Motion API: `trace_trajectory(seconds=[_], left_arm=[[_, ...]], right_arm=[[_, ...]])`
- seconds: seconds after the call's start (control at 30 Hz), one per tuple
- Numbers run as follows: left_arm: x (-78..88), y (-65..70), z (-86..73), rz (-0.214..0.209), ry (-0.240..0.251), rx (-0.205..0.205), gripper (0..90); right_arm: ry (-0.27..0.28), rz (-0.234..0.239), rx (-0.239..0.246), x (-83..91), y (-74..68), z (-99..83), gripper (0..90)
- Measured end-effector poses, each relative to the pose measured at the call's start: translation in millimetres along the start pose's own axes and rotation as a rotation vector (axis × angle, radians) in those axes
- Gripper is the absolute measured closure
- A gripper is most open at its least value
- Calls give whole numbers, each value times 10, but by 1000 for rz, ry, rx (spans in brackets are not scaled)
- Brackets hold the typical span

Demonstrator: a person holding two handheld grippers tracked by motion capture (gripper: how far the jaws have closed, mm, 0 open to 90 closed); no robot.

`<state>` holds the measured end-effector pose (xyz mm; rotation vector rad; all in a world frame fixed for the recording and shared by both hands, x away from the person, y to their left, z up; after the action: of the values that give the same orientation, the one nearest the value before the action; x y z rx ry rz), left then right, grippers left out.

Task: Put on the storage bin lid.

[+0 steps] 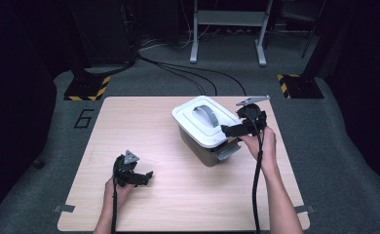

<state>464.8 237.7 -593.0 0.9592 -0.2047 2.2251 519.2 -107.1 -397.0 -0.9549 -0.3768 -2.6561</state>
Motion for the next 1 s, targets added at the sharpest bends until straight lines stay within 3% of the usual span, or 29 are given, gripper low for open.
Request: trace_trajectory(seconds=[0.17, 0.37, 0.77, 1.0], left_arm=[[-5, 4, 5, 1, 8, 7, 14], [-6, 4, 5, 1, 9, 8, 14], [-3, 2, 3, 1, 5, 5, 14], [-5, 3, 5, 1, 8, 7, 14]], right_arm=[[18, -24, -22, 148, 87, -263, 0], [19, -40, -34, 189, 152, -544, 0], [-45, -48, -113, -94, 227, -1416, 0], [-57, -52, -141, -260, 168, -1745, 0]])
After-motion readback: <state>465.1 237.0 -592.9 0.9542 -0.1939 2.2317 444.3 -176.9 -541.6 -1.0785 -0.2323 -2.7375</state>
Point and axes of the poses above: each handheld gripper's, and its own axes: x roughly backward along the jaws, z roughly out of its top, y roughly to its right, the point moved 9 cm from there along -x, roughly forward along the jaws, and after that the axes turned 11 degrees about -z, right-handed, at the moved point
